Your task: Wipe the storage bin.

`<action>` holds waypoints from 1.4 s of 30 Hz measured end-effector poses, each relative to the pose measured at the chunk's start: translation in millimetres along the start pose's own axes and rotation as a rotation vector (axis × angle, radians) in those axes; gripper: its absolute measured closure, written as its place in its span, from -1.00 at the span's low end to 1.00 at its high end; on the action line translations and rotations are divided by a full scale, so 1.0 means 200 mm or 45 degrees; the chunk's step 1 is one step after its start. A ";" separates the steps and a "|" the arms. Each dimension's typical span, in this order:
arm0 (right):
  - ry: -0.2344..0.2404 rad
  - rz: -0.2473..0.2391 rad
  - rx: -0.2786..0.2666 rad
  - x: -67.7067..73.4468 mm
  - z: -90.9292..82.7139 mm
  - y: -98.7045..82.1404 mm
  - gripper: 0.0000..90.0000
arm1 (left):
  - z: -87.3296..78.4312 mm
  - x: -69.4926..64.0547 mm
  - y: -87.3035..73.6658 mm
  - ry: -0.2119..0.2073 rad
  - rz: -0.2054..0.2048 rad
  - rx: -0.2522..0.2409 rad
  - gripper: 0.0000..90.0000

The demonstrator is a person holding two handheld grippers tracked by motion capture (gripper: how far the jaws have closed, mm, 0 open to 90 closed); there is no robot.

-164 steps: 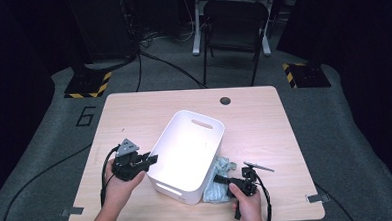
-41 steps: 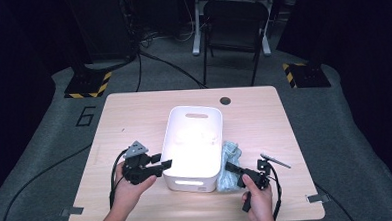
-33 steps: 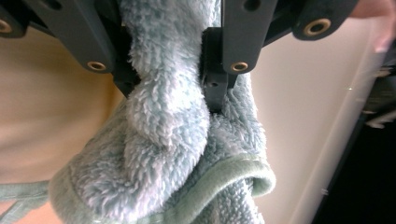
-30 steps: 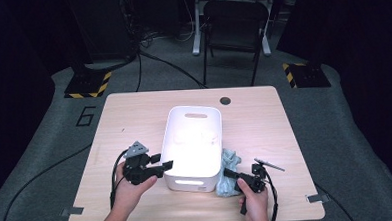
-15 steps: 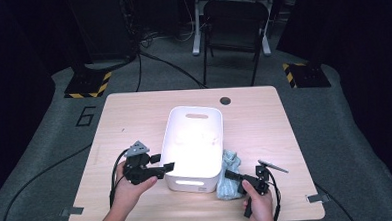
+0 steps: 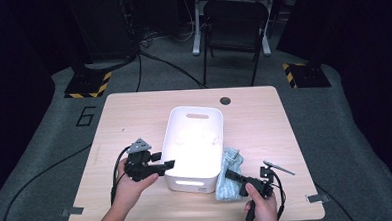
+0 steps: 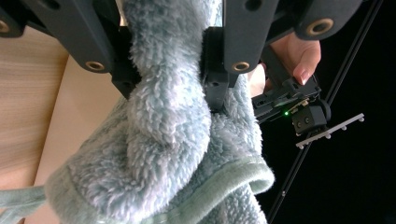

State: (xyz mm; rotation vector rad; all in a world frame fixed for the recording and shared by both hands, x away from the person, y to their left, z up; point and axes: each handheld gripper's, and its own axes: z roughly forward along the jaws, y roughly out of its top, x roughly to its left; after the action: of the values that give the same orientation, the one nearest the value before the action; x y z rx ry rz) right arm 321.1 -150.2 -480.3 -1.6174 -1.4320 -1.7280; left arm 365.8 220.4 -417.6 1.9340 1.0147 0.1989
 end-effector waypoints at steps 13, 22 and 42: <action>-0.014 0.016 -0.086 -0.02 0.02 0.02 0.45 | 0.01 -0.02 -0.02 0.024 -0.014 0.002 -0.05; -0.018 0.005 -0.095 -0.03 0.06 0.07 0.44 | 0.00 -0.04 -0.04 0.083 -0.040 -0.052 -0.08; -0.321 -0.031 -0.009 -0.21 0.15 0.01 0.50 | 0.01 -0.08 -0.06 0.133 -0.101 -0.084 -0.06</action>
State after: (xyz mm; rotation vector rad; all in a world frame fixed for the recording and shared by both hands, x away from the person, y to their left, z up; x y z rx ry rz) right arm 349.2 -141.3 -522.4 -1.8839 -1.5640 -1.5875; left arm 349.6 211.0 -423.8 1.8360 1.1377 0.2868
